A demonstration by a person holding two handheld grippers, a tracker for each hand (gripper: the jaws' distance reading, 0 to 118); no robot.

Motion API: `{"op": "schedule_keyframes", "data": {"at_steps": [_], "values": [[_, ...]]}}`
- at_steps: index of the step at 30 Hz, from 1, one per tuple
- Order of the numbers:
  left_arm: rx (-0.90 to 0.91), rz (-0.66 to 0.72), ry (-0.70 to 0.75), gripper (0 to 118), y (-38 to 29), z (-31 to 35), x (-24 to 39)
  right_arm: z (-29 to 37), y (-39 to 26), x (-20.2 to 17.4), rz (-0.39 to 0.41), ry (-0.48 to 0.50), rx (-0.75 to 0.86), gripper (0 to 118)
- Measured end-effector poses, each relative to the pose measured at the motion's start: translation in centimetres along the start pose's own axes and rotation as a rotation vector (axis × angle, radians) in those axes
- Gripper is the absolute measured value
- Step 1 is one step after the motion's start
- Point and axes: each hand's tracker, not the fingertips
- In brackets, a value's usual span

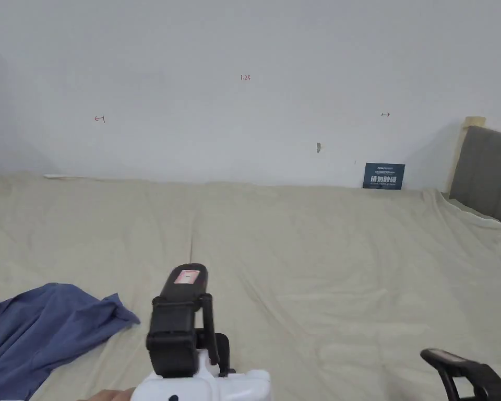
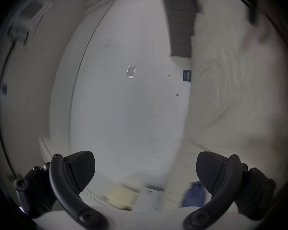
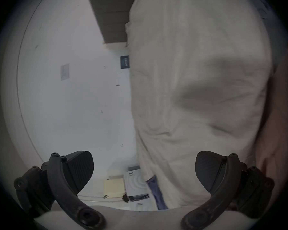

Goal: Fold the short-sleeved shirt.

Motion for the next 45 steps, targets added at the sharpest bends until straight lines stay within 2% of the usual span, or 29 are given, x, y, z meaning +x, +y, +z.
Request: {"op": "schedule_keyframes", "data": {"at_steps": [2, 4, 5, 6, 7, 8, 9, 11, 12, 13, 14, 15, 18, 21, 23, 29, 37, 45], "values": [[-0.087, 0.281, -0.01, 118, -0.3, -0.6, -2.6, 0.1, 0.3, -0.9, 0.118, -0.023, 0.037, 118], [-0.17, 0.584, -0.033, 118, -1.0, -1.1, -5.1, 0.7, -0.4, -3.2, 0.287, 0.001, 0.072, 118], [-0.22, 0.764, -0.055, 118, -1.8, -1.5, -6.4, 1.0, -0.8, -4.7, 0.409, 0.036, 0.093, 118], [-0.264, 0.962, -0.076, 118, -3.3, -1.8, -7.8, 1.4, -1.4, -6.3, 0.567, 0.069, 0.117, 118], [-0.296, 1.139, -0.082, 118, -4.4, -1.9, -8.6, 1.9, -2.5, -8.0, 0.762, 0.085, 0.146, 118], [-0.295, 1.343, -0.081, 118, -5.8, -1.7, -9.0, 2.3, -4.2, -9.8, 1.019, 0.097, 0.198, 118], [-0.251, 1.521, -0.078, 118, -7.2, -1.4, -9.3, 2.7, -6.4, -10.6, 1.329, 0.096, 0.295, 118], [-0.13, 1.706, -0.047, 118, -9.1, -0.7, -8.9, 2.9, -10.4, -9.8, 1.825, 0.075, 0.566, 118], [-0.124, 1.725, 0.017, 118, -9.3, -0.7, -8.4, 2.7, -11.5, -8.7, 1.911, 0.102, 0.692, 118], [-0.141, 1.693, 0.077, 118, -8.8, -0.4, -8.0, 2.9, -11.9, -8.2, 1.919, 0.151, 0.715, 118], [-0.172, 1.615, 0.104, 118, -8.5, -0.4, -8.0, 3.1, -12.3, -8.0, 1.895, 0.192, 0.687, 118], [-0.199, 1.548, 0.103, 118, -8.2, -0.5, -7.9, 3.0, -12.1, -7.9, 1.827, 0.209, 0.602, 118], [-0.234, 1.356, 0.063, 118, -6.5, -0.8, -7.3, 2.4, -11.9, -7.6, 1.748, 0.166, 0.502, 118], [-0.228, 1.225, 0.099, 118, -5.6, -0.4, -6.8, 2.3, -11.4, -7.3, 1.755, 0.15, 0.504, 118], [-0.187, 1.221, 0.132, 118, -5.4, -0.1, -6.6, 2.4, -11.2, -7.2, 1.758, 0.142, 0.516, 118], [-0.11, 1.199, 0.076, 118, -5.0, 0.3, -6.5, 2.8, -10.3, -7.4, 1.698, 0.116, 0.528, 118], [-0.095, 1.177, 0.04, 118, -4.3, 0.3, -6.6, 2.8, -9.6, -7.9, 1.631, 0.068, 0.521, 118], [-0.13, 1.2, -0.007, 118, -4.1, -0.1, -6.6, 3.4, -9.8, -8.0, 1.67, 0.092, 0.524, 118]]}}
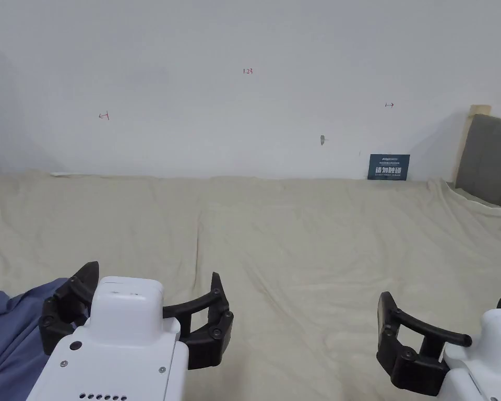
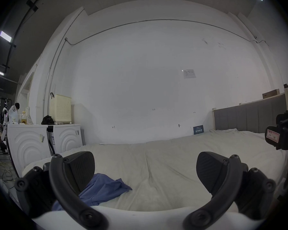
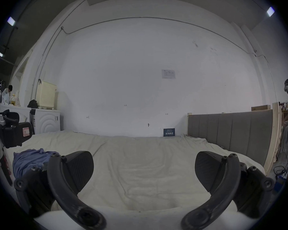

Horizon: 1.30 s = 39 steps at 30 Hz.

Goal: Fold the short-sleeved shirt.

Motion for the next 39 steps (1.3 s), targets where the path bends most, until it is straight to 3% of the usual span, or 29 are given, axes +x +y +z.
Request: {"op": "schedule_keyframes", "data": {"at_steps": [2, 3, 4, 5, 6, 7, 9, 11, 18, 24, 27, 33, 39], "values": [[-0.004, -0.003, -0.01, 117, 0.0, 0.3, 0.1, 0.3, 0.5, -0.1, 0.014, 0.028, -0.011, 118], [0.001, -0.005, -0.021, 113, 0.0, 0.5, 0.1, 0.4, 0.8, -0.1, 0.011, 0.058, -0.02, 110], [0.012, -0.012, -0.034, 102, 0.1, 0.7, 0.2, 0.6, 1.0, -0.2, 0.01, 0.082, -0.02, 86], [0.024, -0.023, -0.04, 78, 0.2, 0.9, 0.3, 0.8, 1.1, -0.3, 0.015, 0.093, -0.012, 31], [0.042, -0.036, -0.035, 28, 0.3, 1.1, 0.6, 1.1, 1.1, -0.6, 0.02, 0.092, 0.006, 0], [0.07, -0.063, -0.008, 0, 0.5, 1.2, 0.9, 1.0, 1.2, -0.9, 0.036, 0.083, 0.005, 0], [0.067, -0.081, 0.028, 0, 0.7, 1.0, 1.1, 0.8, 1.7, -0.6, 0.049, 0.062, -0.004, 0], [0.073, -0.033, -0.002, 0, 1.0, 1.1, 0.7, 0.7, 1.7, -0.1, -0.015, 0.116, -0.024, 0], [0.062, -0.037, -0.016, 0, 1.0, 0.9, 1.4, 0.3, 2.3, 0.7, -0.026, 0.056, -0.041, 0], [0.012, -0.083, 0.082, 0, 1.2, 2.1, -1.7, -1.0, 2.5, -1.5, -0.041, 0.084, -0.045, 0], [-0.021, -0.11, 0.197, 0, 1.3, 3.4, -5.7, -2.5, 2.0, -4.7, -0.091, 0.187, -0.052, 0], [-0.075, -0.12, 0.446, 0, 1.3, 7.1, -12.7, -3.7, 1.6, -12.8, -0.108, 0.444, -0.101, 0], [-0.094, -0.088, 0.51, 0, 0.7, 8.0, -15.0, -4.6, 1.3, -15.8, -0.091, 0.504, -0.102, 0]]}}
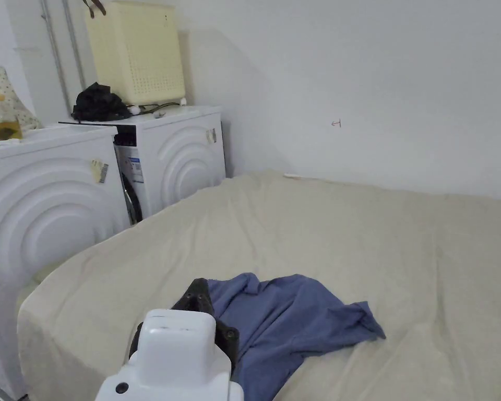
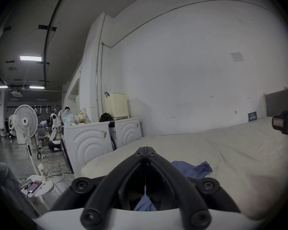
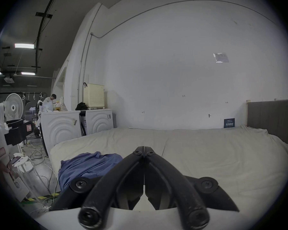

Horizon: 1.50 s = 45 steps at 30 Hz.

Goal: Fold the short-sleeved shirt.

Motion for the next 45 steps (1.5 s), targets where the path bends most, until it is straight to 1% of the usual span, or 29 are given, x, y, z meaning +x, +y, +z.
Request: {"op": "schedule_keyframes", "data": {"at_steps": [3, 6, 7, 8, 9, 10, 11, 12, 13, 15, 17, 18, 19, 20, 22, 24, 26, 27, 28, 30, 32, 35, 37, 38, 39, 40, 41, 42, 45], "values": [[0.009, 0.025, 0.056, 0, -0.2, -0.9, -0.5, -0.3, 0.1, 0.5, 0.025, -0.005, 0.002, 0], [-0.02, 0.021, 0.035, 0, 0.1, -3.8, -1.1, -0.4, -0.1, 1.4, 0.055, -0.039, -0.005, 0], [-0.085, 0.024, -0.005, 0, 0.2, -5.9, -1.3, -0.6, 0.0, 1.6, 0.054, -0.052, -0.022, 0], [-0.25, -0.02, -0.069, 0, 0.5, -9.6, -1.2, -0.8, 0.0, 1.9, 0.047, -0.072, -0.058, 0], [-0.454, -0.048, -0.223, 0, 0.5, -12.9, -1.3, -1.1, 0.0, 2.2, 0.034, -0.078, -0.092, 0], [-0.618, -0.002, -0.401, 0, -0.6, -16.9, -1.7, -1.5, 0.0, 2.6, 0.008, -0.074, -0.129, 0], [-0.743, 0.094, -0.546, 0, -2.4, -20.3, -1.7, -1.8, -0.1, 2.9, -0.023, -0.07, -0.158, 0], [-0.77, 0.116, -0.552, 0, -3.7, -22.7, -1.3, -2.0, -0.3, 3.4, -0.046, -0.07, -0.179, 0], [-0.821, 0.066, -0.499, 0, -5.1, -25.2, -0.6, -2.2, -0.5, 3.8, -0.068, -0.075, -0.201, 0], [-0.882, -0.112, -0.392, 0, -7.9, -28.8, 1.3, -2.6, -0.9, 4.4, -0.091, -0.093, -0.235, 0], [-0.938, -0.208, -0.407, 1, -10.8, -31.6, 3.1, -2.7, -1.4, 5.3, -0.116, -0.113, -0.263, 0], [-0.954, -0.211, -0.424, 23, -11.8, -32.5, 3.4, -2.7, -1.6, 5.6, -0.126, -0.122, -0.272, 0], [-0.976, -0.195, -0.439, 54, -12.8, -33.7, 3.7, -2.7, -1.8, 6.0, -0.134, -0.135, -0.283, 0], [-1.007, -0.182, -0.43, 73, -13.7, -34.7, 3.9, -2.7, -2.0, 6.4, -0.135, -0.149, -0.299, 0], [-1.021, -0.183, -0.434, 79, -14.7, -36.0, 4.1, -2.9, -2.4, 7.1, -0.119, -0.166, -0.327, 0], [-1.024, -0.184, -0.448, 92, -15.5, -36.7, 4.7, -3.3, -3.0, 7.4, -0.048, -0.19, -0.334, 0], [-1.013, -0.254, -0.425, 98, -16.5, -37.0, 5.5, -3.9, -3.7, 7.4, 0.008, -0.231, -0.354, 0], [-1.016, -0.279, -0.422, 99, -16.8, -37.0, 5.6, -4.2, -3.9, 7.4, 0.005, -0.231, -0.362, 0], [-1.013, -0.254, -0.446, 100, -17.0, -37.1, 5.3, -4.4, -4.1, 7.5, -0.013, -0.219, -0.365, 0], [-1.027, -0.175, -0.496, 100, -17.3, -37.7, 3.8, -4.6, -4.5, 7.5, -0.071, -0.179, -0.383, 0], [-1.07, -0.055, -0.513, 100, -17.7, -38.1, 2.4, -4.9, -4.8, 7.2, -0.096, -0.152, -0.4, 0], [-1.06, -0.072, -0.524, 100, -17.2, -37.7, 2.1, -5.1, -5.2, 6.8, -0.084, -0.131, -0.418, 0], [-1.076, -0.105, -0.487, 93, -16.7, -37.2, 2.8, -5.0, -5.4, 6.8, -0.077, -0.122, -0.425, 0], [-1.07, -0.103, -0.503, 83, -16.2, -37.0, 2.9, -5.0, -5.3, 6.9, -0.076, -0.118, -0.429, 0], [-1.059, -0.119, -0.531, 63, -15.8, -36.6, 3.1, -5.0, -5.2, 6.9, -0.076, -0.117, -0.431, 0], [-1.04, -0.169, -0.57, 38, -15.3, -36.2, 3.5, -4.9, -4.9, 7.0, -0.078, -0.115, -0.432, 0], [-1.033, -0.217, -0.593, 6, -14.9, -35.6, 4.1, -4.8, -4.6, 7.1, -0.083, -0.116, -0.429, 0], [-1.026, -0.314, -0.56, 5, -14.8, -35.1, 4.6, -4.7, -4.4, 7.2, -0.088, -0.118, -0.424, 0], [-1.063, -0.32, -0.554, 5, -14.5, -34.5, 5.0, -4.0, -3.4, 7.7, -0.11, -0.13, -0.392, 0]]}}
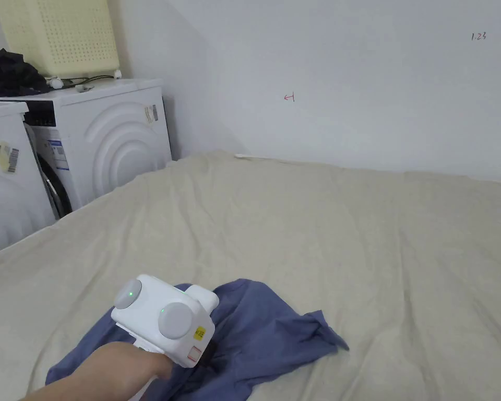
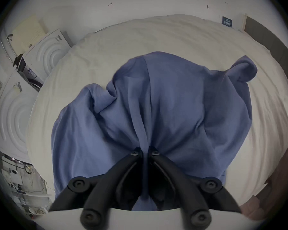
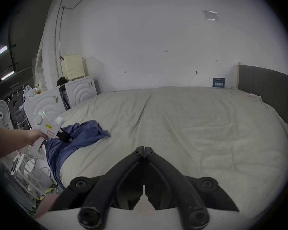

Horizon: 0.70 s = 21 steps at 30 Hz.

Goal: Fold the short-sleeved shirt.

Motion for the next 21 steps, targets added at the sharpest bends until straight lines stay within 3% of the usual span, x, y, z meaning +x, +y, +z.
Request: {"op": "schedule_keyframes", "data": {"at_steps": [5, 9, 15, 21], "values": [[0.104, 0.116, -0.016, 5, 0.6, 5.8, -1.8, 2.1, 1.3, 1.3, -0.012, -0.004, 0.033, 0], [0.117, 0.125, -0.015, 5, 1.0, 13.1, -3.0, 4.0, 2.4, 2.6, -0.02, -0.021, 0.091, 0], [0.319, 0.148, -0.053, 5, 3.1, 25.8, -0.9, 6.3, 3.1, 5.2, -0.083, -0.026, 0.142, 0], [0.56, -0.078, -0.156, 5, 8.7, 35.6, 10.0, 8.1, 3.2, 7.7, -0.136, -0.074, 0.166, 0]]}}
